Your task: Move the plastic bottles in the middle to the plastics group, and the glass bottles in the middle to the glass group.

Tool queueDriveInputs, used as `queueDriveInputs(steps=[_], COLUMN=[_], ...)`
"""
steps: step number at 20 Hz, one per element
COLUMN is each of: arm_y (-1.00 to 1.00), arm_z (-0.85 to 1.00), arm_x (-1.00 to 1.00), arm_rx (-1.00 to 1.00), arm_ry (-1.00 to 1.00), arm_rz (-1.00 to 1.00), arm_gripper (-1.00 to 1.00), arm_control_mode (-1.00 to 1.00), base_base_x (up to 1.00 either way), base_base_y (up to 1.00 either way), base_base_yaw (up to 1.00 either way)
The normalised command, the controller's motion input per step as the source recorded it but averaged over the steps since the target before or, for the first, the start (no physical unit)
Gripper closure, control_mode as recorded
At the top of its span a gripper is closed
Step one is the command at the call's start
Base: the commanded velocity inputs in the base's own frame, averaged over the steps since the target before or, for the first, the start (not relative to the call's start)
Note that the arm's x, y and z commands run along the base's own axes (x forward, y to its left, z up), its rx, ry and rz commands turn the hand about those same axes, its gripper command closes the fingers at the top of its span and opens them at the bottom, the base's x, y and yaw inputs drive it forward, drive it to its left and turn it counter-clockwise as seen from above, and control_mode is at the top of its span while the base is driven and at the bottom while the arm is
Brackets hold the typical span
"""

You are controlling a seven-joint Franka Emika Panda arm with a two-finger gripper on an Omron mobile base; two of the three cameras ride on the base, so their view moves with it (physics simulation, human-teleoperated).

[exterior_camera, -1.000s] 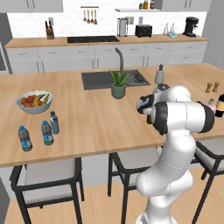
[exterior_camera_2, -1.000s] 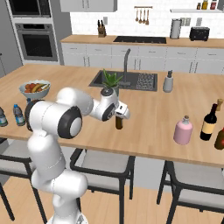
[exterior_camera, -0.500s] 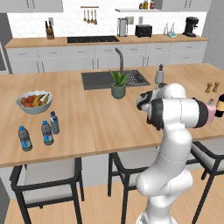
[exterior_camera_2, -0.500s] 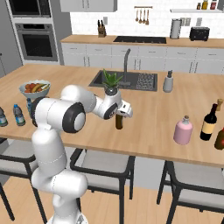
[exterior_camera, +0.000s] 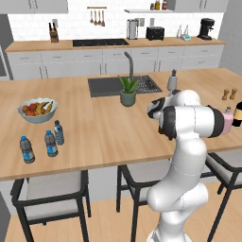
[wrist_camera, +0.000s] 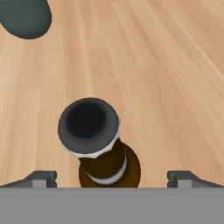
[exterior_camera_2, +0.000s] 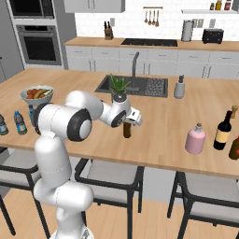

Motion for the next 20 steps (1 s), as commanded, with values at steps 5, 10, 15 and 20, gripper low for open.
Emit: queueDriveInputs(steps=[5, 10, 15, 20], arm_y=[0.0, 0.0, 0.0, 0.0], arm_z=[-0.08, -0.02, 0.0, 0.0], arm_x=[0.13, 0.02, 0.0, 0.0], arm_rx=[0.0, 0.0, 0.0, 0.0], arm_ry=[0.0, 0.0, 0.0, 0.0], arm_rz=[0.0, 0.0, 0.0, 0.0], arm_gripper=[-1.0, -1.0, 1.0, 1.0], arm_control_mode=[-1.0, -1.0, -1.0, -1.0], base_base_x=[0.0, 0.0, 0.0, 0.0], base_base_y=[0.0, 0.0, 0.0, 0.0], base_base_yaw=[0.0, 0.0, 0.0, 0.0])
